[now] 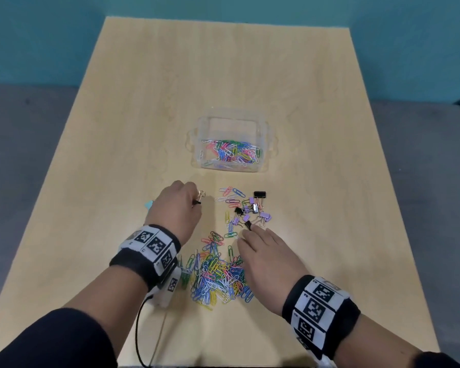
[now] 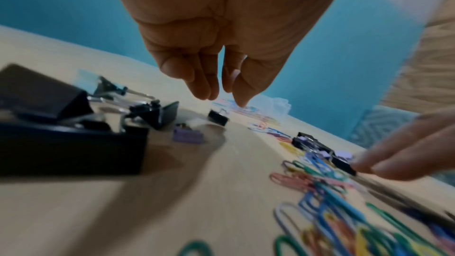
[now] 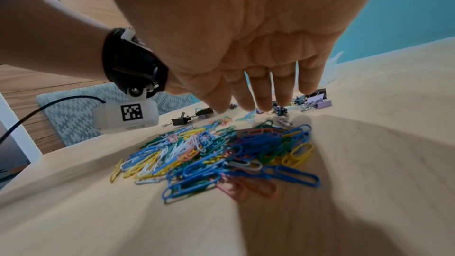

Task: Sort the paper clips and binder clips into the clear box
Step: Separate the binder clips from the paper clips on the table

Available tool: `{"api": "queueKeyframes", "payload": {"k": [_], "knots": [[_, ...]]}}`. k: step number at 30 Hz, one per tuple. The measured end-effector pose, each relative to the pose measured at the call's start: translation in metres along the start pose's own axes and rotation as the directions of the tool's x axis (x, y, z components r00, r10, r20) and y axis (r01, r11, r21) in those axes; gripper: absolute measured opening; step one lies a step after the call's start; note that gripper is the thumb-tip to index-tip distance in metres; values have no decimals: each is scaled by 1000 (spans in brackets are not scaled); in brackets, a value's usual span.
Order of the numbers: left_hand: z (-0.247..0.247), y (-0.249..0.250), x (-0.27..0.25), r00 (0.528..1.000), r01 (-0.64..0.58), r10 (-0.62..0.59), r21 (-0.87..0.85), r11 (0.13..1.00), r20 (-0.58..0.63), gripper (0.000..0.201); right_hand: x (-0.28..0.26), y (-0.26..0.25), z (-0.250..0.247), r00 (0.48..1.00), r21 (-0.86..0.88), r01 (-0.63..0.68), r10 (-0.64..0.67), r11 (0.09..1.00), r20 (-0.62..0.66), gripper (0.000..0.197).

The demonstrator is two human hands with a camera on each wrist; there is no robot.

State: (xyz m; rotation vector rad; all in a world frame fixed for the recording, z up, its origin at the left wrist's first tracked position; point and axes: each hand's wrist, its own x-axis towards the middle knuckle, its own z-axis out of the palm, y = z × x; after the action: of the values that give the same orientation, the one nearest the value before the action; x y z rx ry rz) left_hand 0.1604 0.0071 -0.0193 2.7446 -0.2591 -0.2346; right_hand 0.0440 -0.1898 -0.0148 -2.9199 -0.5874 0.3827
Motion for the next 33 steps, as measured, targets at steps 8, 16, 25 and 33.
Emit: {"api": "queueKeyframes", "payload": {"k": [8, 16, 25, 33], "knots": [[34, 7, -35, 765, -595, 493, 165, 786, 414, 63, -13, 2, 4, 999, 24, -9, 8, 1000, 45, 47], [27, 10, -50, 807, -571, 506, 182, 801, 306, 57, -22, 5, 9, 996, 96, -36, 29, 995, 79, 48], [27, 21, -64, 829, -535, 484, 143, 833, 281, 35, -30, 17, 3, 995, 176, -89, 79, 980, 68, 54], [22, 32, -3, 837, -482, 334, 296, 825, 433, 73, -31, 24, 12, 986, 148, -139, 123, 979, 116, 61]]}}
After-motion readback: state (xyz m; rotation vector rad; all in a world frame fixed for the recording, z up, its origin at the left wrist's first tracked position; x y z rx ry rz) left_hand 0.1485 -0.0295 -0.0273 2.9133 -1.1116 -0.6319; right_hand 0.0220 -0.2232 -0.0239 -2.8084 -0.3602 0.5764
